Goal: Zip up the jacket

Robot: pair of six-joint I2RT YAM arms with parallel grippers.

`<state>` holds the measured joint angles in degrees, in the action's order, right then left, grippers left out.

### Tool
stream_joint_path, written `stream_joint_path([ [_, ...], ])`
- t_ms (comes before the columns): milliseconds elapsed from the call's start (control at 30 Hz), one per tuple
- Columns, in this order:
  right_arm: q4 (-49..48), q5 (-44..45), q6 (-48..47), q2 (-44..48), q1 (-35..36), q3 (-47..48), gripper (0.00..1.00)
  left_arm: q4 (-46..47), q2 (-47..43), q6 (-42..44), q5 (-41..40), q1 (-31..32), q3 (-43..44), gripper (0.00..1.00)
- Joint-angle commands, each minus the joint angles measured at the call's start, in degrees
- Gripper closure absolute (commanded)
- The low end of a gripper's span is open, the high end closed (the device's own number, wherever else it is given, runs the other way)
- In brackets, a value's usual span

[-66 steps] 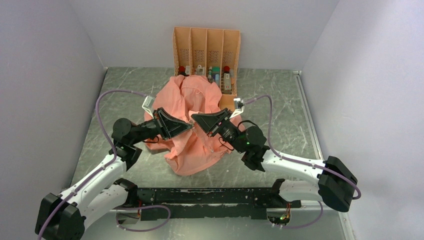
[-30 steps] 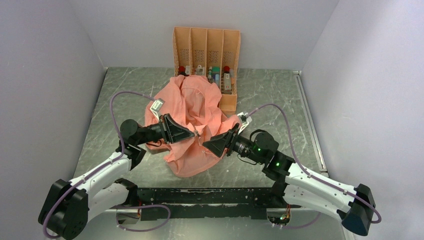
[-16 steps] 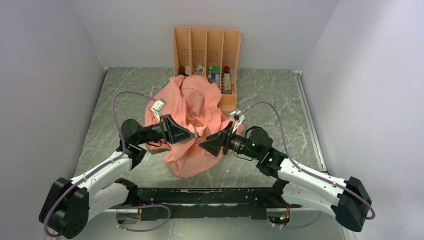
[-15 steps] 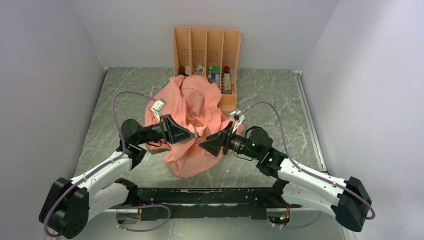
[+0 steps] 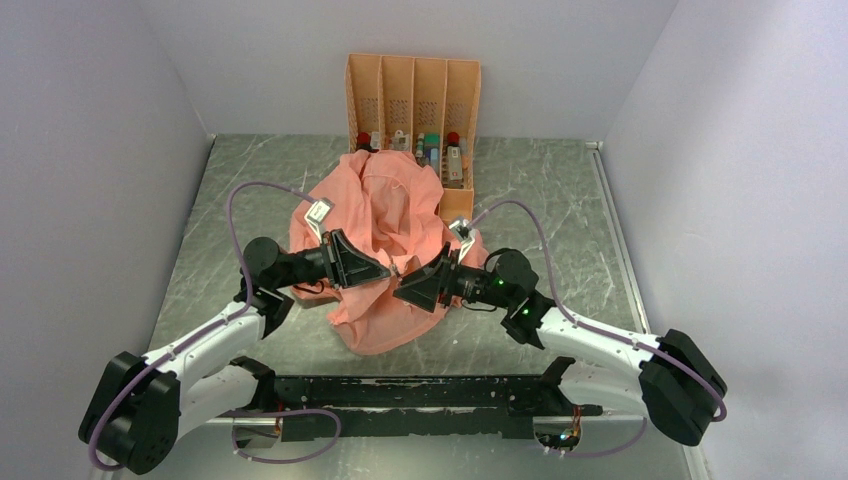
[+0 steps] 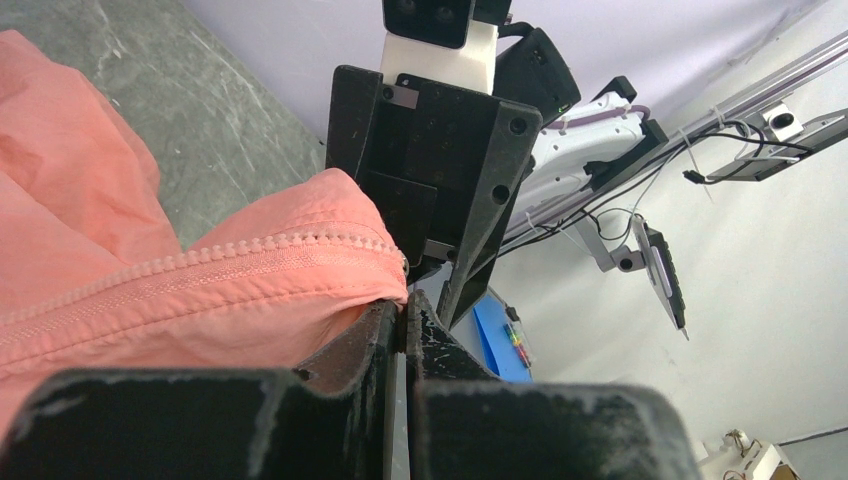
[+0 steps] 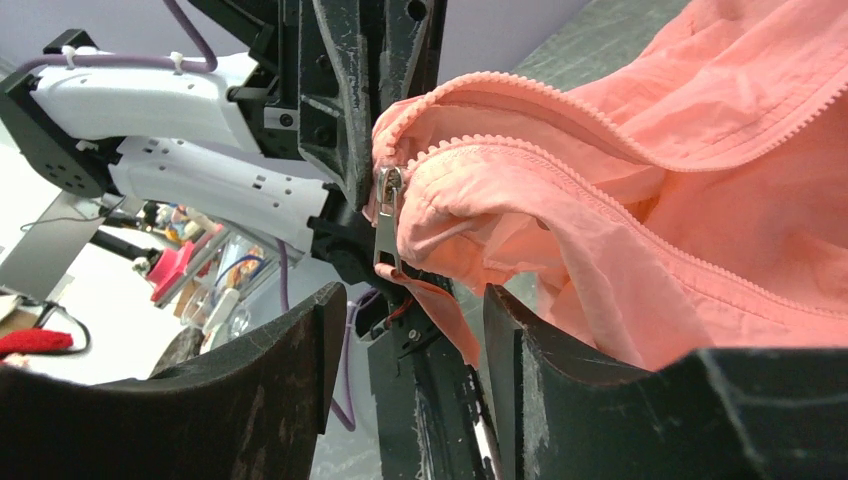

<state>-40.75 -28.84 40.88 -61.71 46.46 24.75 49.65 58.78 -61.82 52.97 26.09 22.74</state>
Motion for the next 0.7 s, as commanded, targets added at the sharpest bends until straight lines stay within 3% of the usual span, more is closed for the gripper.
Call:
stream_joint_path([
  [0, -5.84, -3.1, 1.51, -1.76, -0.23, -0.14, 0.45, 2.75, -0.09, -0.12, 1.22, 0.28, 0.57, 0.92],
  [167, -8.51, -4.51, 2.5, -4.34, -0.2, 0.18, 0.52, 1.58, -0.35, 0.56, 1.12, 0.24, 0.89, 0.92],
  [433, -7.82, -5.26, 2.85, -3.33, -0.23, -0.31, 0.81, 1.89, 0.04, 0.48, 1.29, 0.28, 0.92, 0.92],
  [533, -5.54, -4.92, 2.32, -1.59, -0.23, -0.09, 1.0, 1.71, 0.02, 0.63, 1.32, 0.28, 0.9, 0.92],
  [667, -2.68, -4.71, 2.49, 0.51, -0.3, 1.23, 1.0, 0.46, -0.21, 1.49, 1.57, 0.28, 0.9, 0.92],
])
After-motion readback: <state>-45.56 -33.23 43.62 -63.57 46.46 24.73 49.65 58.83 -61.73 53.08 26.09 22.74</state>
